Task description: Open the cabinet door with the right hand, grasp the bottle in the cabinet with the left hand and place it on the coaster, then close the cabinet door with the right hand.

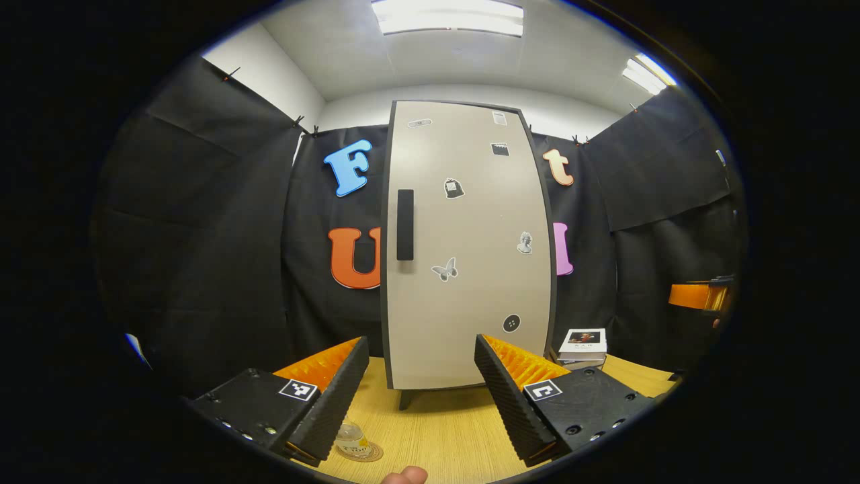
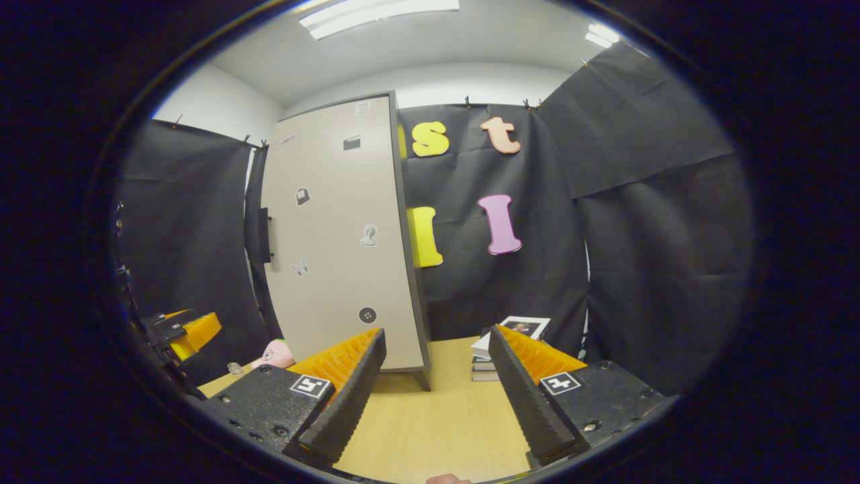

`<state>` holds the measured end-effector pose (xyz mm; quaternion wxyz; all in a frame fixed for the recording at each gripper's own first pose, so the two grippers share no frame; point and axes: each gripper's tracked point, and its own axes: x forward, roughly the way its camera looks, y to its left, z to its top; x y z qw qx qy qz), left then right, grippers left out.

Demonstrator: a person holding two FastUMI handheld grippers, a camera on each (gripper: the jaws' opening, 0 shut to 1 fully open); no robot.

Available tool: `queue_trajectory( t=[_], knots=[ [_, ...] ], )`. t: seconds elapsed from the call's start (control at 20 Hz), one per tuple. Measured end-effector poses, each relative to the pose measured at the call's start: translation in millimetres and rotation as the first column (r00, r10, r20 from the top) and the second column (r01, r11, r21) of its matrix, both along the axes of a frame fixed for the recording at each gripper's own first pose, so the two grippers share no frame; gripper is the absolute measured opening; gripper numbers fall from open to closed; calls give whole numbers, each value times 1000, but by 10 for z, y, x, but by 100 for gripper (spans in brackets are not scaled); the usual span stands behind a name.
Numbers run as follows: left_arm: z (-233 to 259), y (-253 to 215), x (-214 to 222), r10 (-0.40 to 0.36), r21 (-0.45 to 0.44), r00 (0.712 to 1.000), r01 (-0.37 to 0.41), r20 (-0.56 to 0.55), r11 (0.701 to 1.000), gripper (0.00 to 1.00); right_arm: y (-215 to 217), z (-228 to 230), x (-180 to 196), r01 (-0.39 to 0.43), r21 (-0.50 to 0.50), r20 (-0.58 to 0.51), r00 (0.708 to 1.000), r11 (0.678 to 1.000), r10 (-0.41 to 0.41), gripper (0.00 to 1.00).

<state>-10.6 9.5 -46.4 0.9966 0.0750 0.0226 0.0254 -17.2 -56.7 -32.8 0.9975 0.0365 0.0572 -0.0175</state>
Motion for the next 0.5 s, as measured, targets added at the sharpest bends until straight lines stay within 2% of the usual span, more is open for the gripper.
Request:
queue_trajectory(
  t=[0.05, 0.15, 0.2, 0.4, 0.45, 0.5],
  knots=[
    [-5, -1, 8, -1, 0, 1000, 1, -1, 1000, 95, 4, -6, 2, -3, 2, -1, 1000, 1000, 3, 98],
    [-29, -7, 5, -2, 0, 1000, 2, -7, 1000, 95, -4, -18, 11, -1, 6, -2, 1000, 1000, 1, 98],
    [-30, -8, 9, -3, -1, 1000, 3, -9, 1000, 95, -9, -11, 12, -1, 7, -1, 1000, 1000, 1, 94],
    [-32, -7, 26, -4, -2, 1000, 4, -11, 1000, 96, -11, 6, 39, -1, 12, 6, 1000, 1000, 1, 94],
    [-30, -15, 30, -5, -4, 1000, 5, -11, 1000, 96, -6, -1, 43, -2, 11, 8, 1000, 1000, 2, 98],
    [-24, -19, 33, -7, -5, 1000, 7, -10, 1000, 95, -6, 3, 50, -2, 9, 8, 1000, 1000, 2, 98]
  ],
)
